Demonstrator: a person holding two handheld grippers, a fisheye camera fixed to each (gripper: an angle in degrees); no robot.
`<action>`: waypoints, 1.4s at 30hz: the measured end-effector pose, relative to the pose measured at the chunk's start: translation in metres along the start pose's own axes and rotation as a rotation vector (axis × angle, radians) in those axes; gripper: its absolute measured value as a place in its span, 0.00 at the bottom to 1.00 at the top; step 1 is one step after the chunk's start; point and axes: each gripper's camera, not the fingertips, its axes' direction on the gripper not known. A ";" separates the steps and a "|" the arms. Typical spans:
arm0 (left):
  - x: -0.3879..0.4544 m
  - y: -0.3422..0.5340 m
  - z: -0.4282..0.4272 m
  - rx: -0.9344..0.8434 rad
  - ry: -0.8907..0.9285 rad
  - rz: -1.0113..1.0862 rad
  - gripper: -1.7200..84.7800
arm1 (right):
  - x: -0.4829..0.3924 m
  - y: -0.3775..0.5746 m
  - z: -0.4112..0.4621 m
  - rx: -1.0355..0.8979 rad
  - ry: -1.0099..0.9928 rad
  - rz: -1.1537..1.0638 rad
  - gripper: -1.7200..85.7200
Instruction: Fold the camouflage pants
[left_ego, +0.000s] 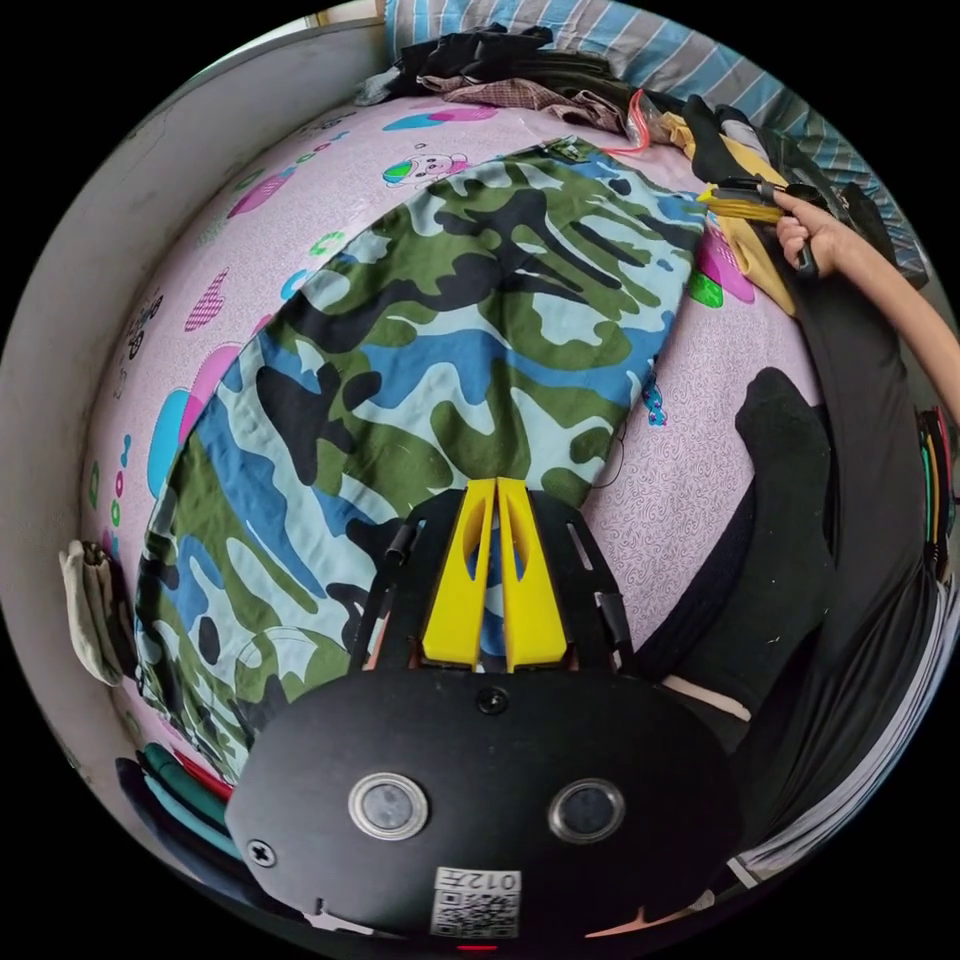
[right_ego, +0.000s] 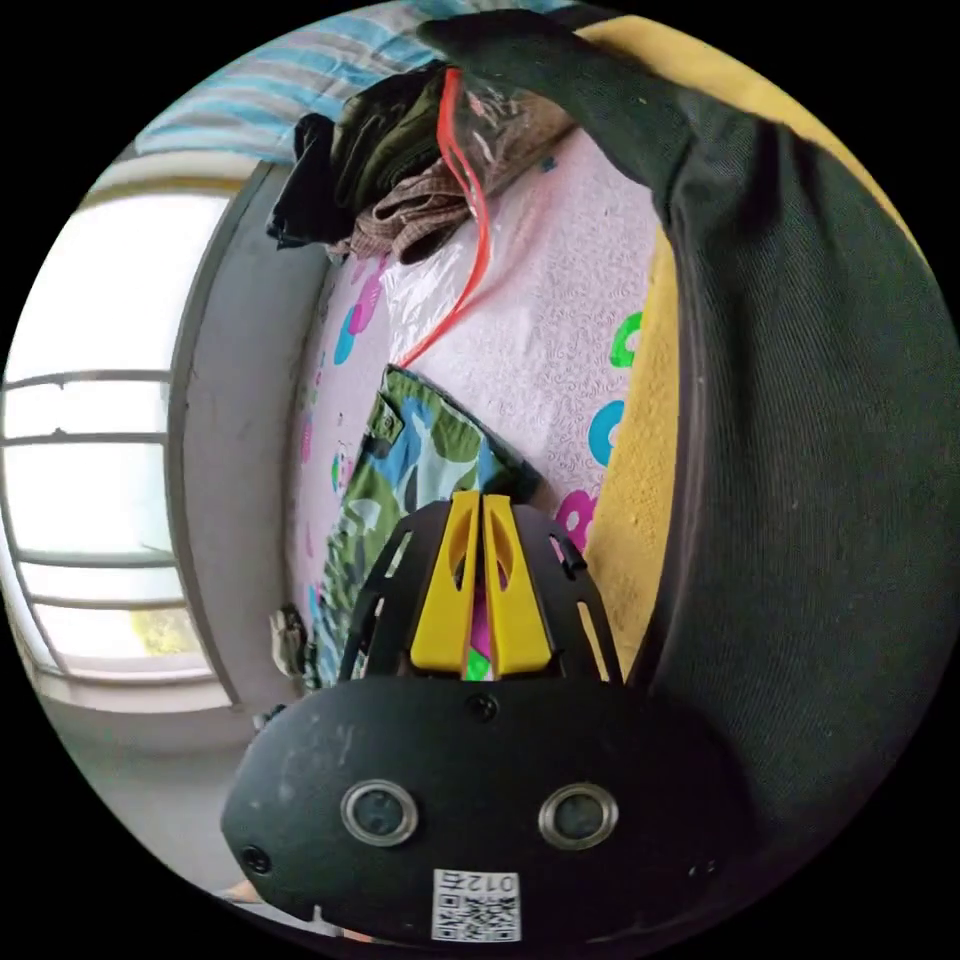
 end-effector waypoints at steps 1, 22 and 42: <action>-0.001 0.000 0.001 0.006 0.006 -0.008 0.02 | -0.012 0.000 0.004 -0.016 0.115 -0.109 0.01; -0.011 -0.007 0.015 0.026 0.037 -0.052 0.02 | -0.086 0.029 0.037 0.025 0.399 -0.529 0.01; -0.071 -0.133 0.001 0.163 -0.049 -0.167 0.02 | -0.175 0.053 0.098 -0.041 0.174 -0.825 0.01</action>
